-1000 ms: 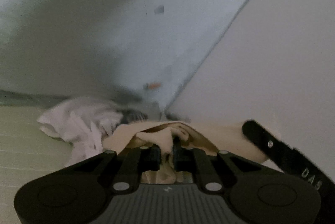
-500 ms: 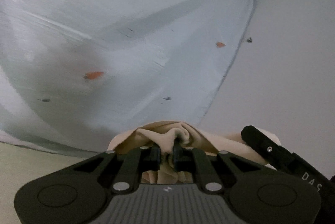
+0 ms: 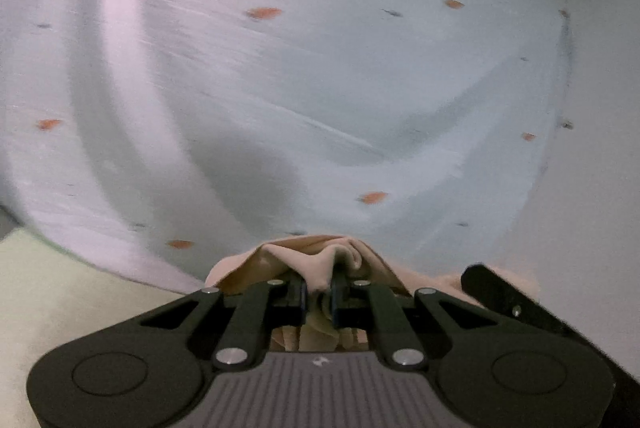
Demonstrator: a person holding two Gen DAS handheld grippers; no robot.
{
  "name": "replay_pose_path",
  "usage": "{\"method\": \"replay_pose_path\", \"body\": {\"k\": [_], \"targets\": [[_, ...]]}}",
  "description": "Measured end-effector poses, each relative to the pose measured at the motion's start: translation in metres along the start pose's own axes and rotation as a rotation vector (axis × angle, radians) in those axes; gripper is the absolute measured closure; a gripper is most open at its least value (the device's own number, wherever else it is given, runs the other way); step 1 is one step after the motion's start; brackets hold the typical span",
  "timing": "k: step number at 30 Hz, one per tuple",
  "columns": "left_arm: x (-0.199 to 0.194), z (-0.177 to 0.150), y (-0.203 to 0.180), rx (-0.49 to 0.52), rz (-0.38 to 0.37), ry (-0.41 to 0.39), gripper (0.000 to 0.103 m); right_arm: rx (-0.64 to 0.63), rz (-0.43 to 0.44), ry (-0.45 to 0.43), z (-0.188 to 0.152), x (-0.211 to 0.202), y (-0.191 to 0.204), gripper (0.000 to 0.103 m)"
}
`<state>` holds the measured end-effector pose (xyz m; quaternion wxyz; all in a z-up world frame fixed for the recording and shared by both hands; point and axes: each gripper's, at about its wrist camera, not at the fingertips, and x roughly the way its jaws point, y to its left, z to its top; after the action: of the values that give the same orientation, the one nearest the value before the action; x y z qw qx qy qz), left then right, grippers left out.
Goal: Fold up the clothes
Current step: 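Lift the beige shirt off the pile with both grippers, then lay the beige shirt on the mat and open both grippers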
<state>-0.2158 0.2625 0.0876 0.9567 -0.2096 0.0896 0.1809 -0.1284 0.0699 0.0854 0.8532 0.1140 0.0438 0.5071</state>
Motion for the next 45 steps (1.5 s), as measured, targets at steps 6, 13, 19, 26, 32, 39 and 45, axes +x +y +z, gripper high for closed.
{"method": "replay_pose_path", "body": {"k": [6,13,19,26,32,39,45], "targets": [[-0.012,0.013,0.054,-0.031,0.118,-0.005,0.092,0.021,0.101,0.084,-0.024,0.037,0.053,0.097],[0.016,0.020,0.094,-0.075,0.148,0.026,0.092,0.028,0.126,0.141,-0.034,0.075,0.062,0.097],[0.062,0.024,0.118,-0.075,0.106,0.078,0.092,0.039,0.044,0.187,-0.042,0.118,0.042,0.097],[0.180,0.028,0.134,-0.063,0.017,0.182,0.091,0.079,-0.096,0.240,-0.052,0.186,-0.011,0.097],[0.309,-0.008,0.167,-0.035,0.169,0.367,0.062,0.045,-0.254,0.555,-0.116,0.295,-0.081,0.075],[0.296,-0.072,0.225,-0.070,0.307,0.522,0.035,0.079,-0.449,0.703,-0.197,0.273,-0.097,0.005],[0.248,-0.129,0.260,-0.065,0.435,0.718,0.035,0.095,-0.515,0.885,-0.242,0.232,-0.100,0.005]]}}
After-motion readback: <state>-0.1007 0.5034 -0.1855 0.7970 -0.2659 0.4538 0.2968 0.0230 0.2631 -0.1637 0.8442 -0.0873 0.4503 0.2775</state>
